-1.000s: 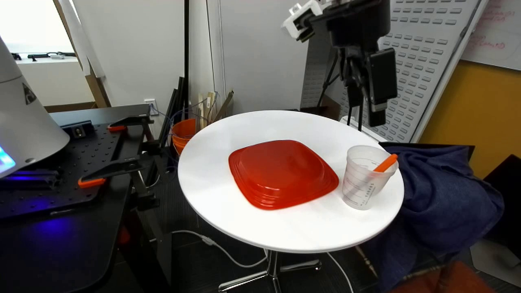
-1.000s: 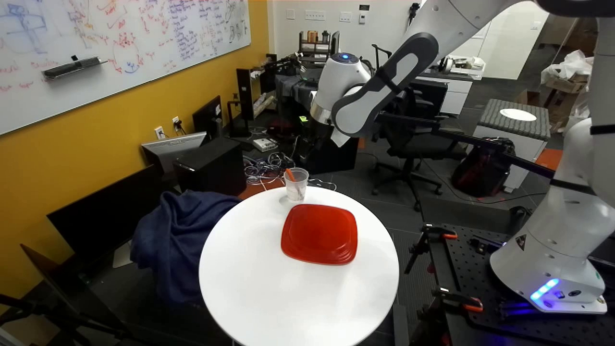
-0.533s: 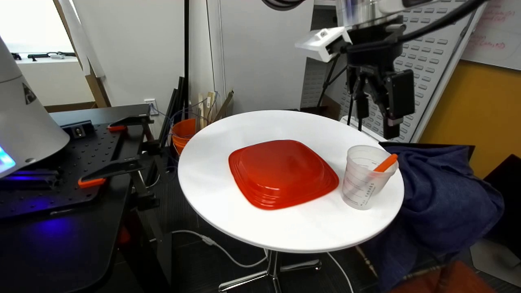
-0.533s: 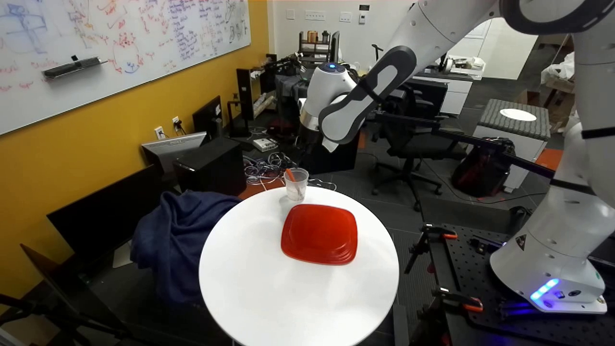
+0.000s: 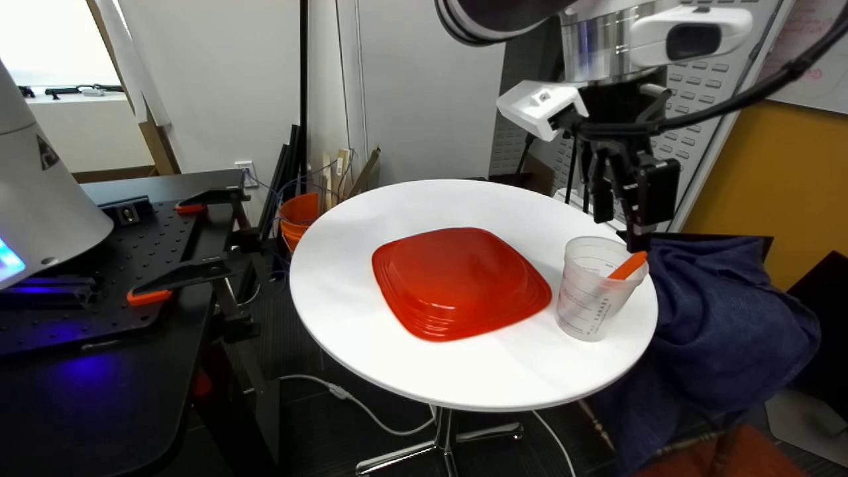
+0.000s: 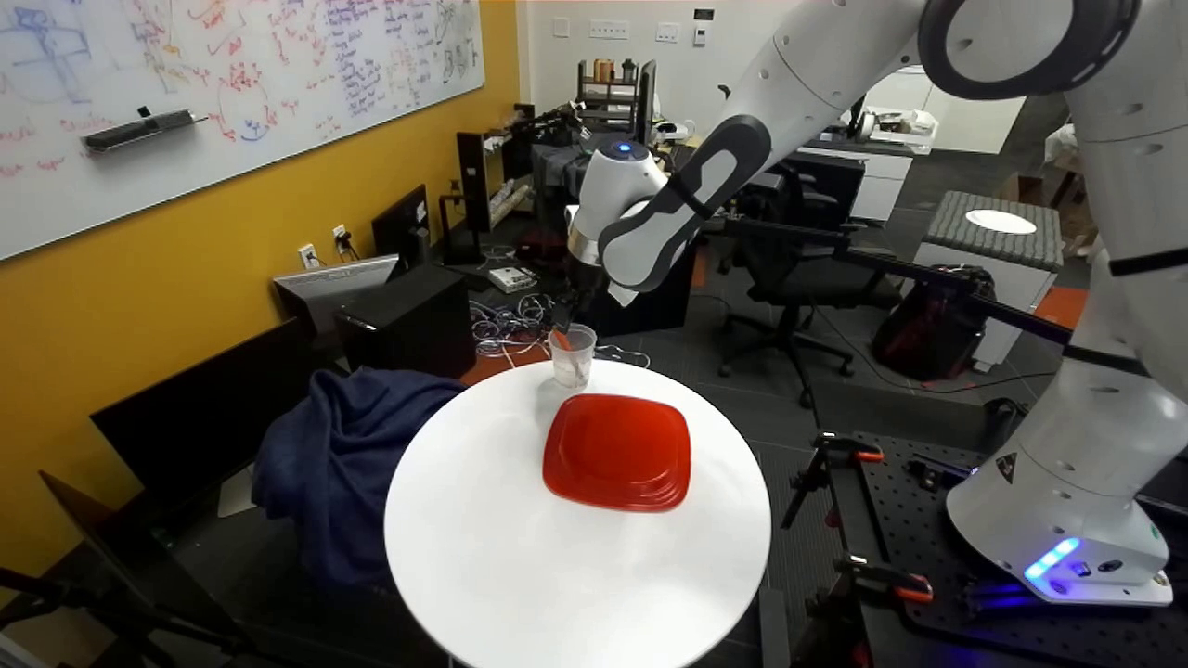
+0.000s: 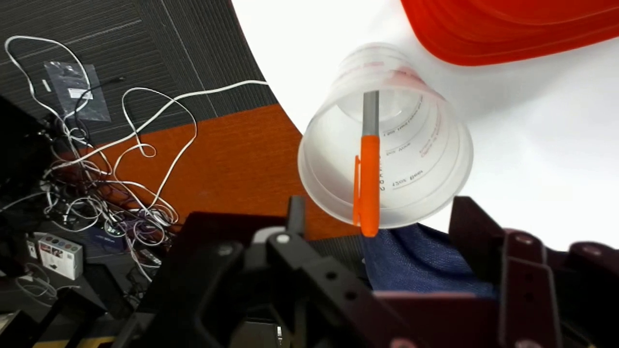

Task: Remove the marker from the cup and put it on the table

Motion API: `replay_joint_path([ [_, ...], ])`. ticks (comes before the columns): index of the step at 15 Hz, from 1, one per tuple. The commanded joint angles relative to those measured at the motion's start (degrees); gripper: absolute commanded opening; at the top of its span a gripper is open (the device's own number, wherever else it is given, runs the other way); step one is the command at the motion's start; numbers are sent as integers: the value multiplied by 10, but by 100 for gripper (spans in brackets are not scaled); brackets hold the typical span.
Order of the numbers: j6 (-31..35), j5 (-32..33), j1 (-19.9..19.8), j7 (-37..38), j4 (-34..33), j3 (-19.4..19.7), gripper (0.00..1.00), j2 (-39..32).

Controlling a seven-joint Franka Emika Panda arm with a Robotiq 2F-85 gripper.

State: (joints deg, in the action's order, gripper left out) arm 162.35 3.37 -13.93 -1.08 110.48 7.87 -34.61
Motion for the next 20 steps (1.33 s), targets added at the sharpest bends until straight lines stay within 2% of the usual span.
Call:
replay_joint_path([
  [1,5,-19,-11,-18,-22,-11,58,-17],
  [3,4,-20,-11,-18,-25,-12,60,-21],
  [4,4,-20,-12,-18,-27,-12,56,-24],
  [5,2,-21,-13,-19,-29,-13,60,-26],
  [9,-2,-23,-18,-22,-37,-20,61,-35],
  [20,-10,-32,-32,-23,-54,-38,56,-54],
])
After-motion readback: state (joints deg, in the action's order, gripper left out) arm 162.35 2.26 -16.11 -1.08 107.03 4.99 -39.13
